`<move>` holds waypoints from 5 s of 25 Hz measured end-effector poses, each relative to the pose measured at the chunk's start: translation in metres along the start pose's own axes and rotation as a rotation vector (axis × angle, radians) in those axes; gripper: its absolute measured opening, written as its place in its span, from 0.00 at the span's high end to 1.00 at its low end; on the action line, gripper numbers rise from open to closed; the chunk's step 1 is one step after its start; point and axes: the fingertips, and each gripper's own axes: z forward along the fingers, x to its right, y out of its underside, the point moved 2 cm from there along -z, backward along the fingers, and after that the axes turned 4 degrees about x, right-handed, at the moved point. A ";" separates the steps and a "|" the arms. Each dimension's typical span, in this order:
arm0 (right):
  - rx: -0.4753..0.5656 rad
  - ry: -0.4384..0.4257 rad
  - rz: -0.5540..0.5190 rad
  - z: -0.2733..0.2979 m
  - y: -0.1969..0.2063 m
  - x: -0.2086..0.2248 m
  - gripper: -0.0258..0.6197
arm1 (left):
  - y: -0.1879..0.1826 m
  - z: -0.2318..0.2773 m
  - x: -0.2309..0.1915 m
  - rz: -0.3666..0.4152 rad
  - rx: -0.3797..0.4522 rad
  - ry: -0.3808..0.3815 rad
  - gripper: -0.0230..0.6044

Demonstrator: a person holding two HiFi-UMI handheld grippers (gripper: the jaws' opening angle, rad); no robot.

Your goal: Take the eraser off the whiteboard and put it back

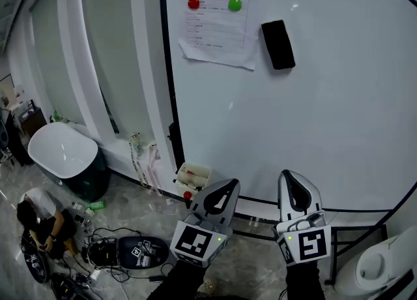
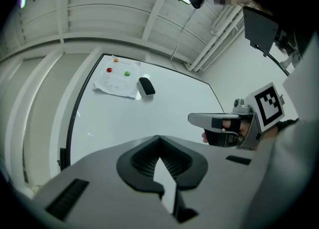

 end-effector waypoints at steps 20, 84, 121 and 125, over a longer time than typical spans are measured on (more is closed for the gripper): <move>0.057 0.087 -0.102 0.087 -0.002 0.012 0.95 | 0.007 0.058 -0.065 -0.008 0.031 0.119 0.95; 0.110 0.324 -0.383 0.217 -0.071 0.102 0.53 | 0.013 0.085 -0.102 -0.035 0.045 0.226 0.95; 0.124 0.243 -0.286 0.070 -0.081 0.086 0.53 | -0.001 0.036 -0.013 -0.026 0.012 0.114 0.95; 0.125 0.238 -0.286 0.051 -0.085 0.086 0.53 | -0.003 0.027 0.000 -0.029 0.008 0.099 0.95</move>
